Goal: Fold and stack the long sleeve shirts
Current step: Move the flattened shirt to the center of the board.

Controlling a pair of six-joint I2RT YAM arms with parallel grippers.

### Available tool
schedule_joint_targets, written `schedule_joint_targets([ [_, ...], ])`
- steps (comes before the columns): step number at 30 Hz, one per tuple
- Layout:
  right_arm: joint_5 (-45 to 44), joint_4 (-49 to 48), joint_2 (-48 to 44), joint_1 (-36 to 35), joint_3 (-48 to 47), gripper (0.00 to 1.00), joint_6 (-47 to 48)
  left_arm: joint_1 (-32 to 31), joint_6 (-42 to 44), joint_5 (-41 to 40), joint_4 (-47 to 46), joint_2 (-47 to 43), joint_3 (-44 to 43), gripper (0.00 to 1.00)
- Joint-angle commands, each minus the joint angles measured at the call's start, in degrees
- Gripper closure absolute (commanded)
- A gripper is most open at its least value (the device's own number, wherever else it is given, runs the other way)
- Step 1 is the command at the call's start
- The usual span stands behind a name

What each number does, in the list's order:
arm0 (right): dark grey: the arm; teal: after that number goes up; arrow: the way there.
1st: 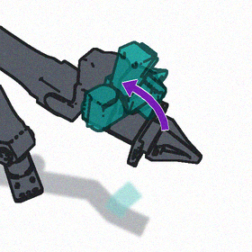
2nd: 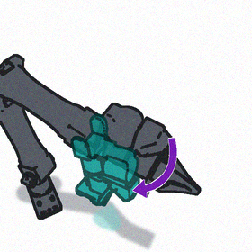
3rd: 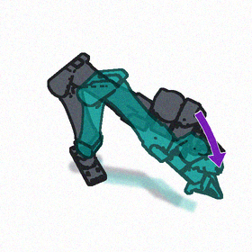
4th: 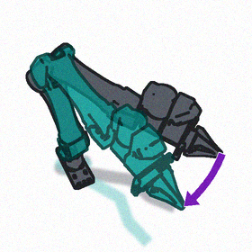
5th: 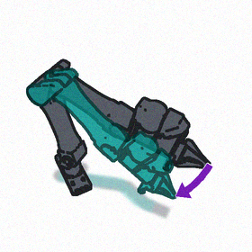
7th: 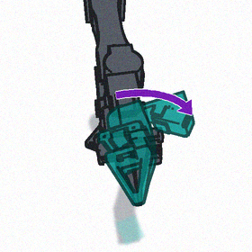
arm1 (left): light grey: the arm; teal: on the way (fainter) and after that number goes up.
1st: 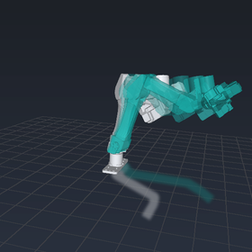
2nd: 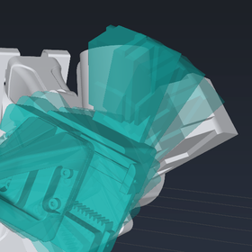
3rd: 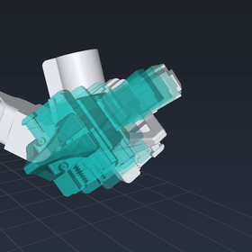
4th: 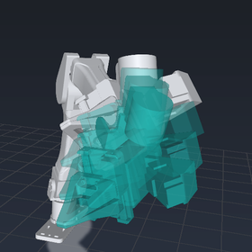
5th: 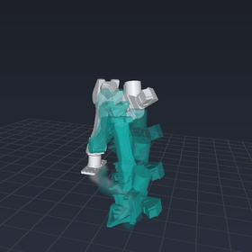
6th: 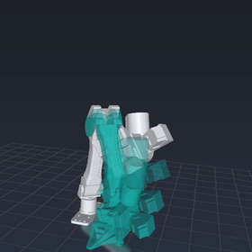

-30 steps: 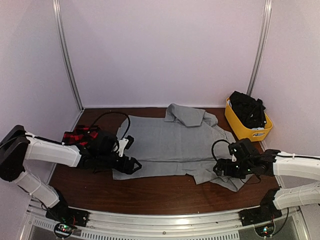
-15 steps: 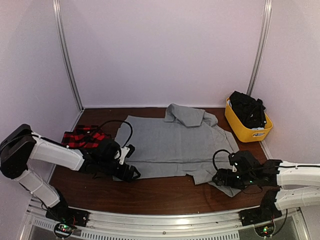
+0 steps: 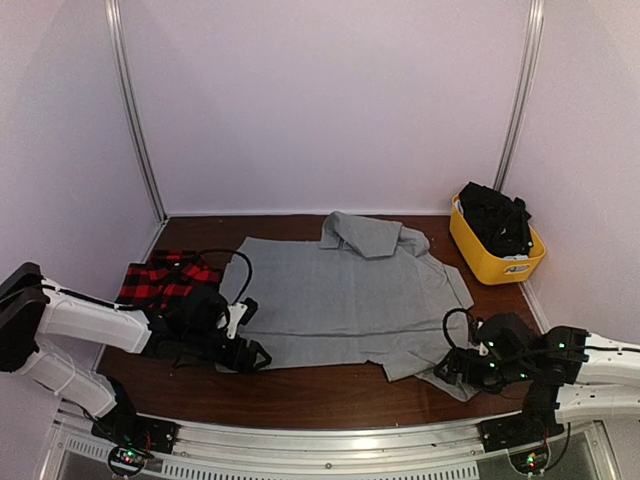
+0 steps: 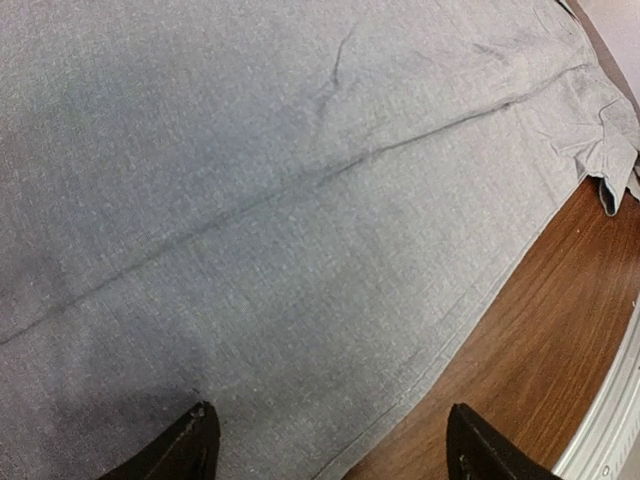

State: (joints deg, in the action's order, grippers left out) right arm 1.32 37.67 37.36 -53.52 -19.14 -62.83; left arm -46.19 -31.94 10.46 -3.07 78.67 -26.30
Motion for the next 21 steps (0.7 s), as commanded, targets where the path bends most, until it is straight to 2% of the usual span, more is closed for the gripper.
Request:
schedule_joint_targets([
  [1, -3.17, 4.00, 0.26, -1.33, -2.14, 0.06, -1.39, -0.30, -2.30, -1.86, 7.36, -1.42, 1.33, 0.20],
  [5, -5.08, 4.12, 4.21, -2.68, -3.24, 0.08, -1.21, -0.30, -1.50, -2.13, 6.39, -2.60, -1.17, 0.19],
  [10, -12.27, 6.99, 11.84, -8.32, -7.65, 0.09, -4.82, -0.30, -0.55, -1.50, 6.06, -2.61, -4.65, 0.19],
  [15, -18.55, 14.96, 21.87, -15.81, -14.85, 0.10, -12.11, -0.30, 0.24, -0.35, 5.77, -0.41, -8.01, 0.19],
  [21, -19.16, 19.30, 28.50, -20.37, -16.65, 0.13, -20.72, -0.30, 2.18, 3.05, 4.86, 5.43, -12.41, 0.19],
])
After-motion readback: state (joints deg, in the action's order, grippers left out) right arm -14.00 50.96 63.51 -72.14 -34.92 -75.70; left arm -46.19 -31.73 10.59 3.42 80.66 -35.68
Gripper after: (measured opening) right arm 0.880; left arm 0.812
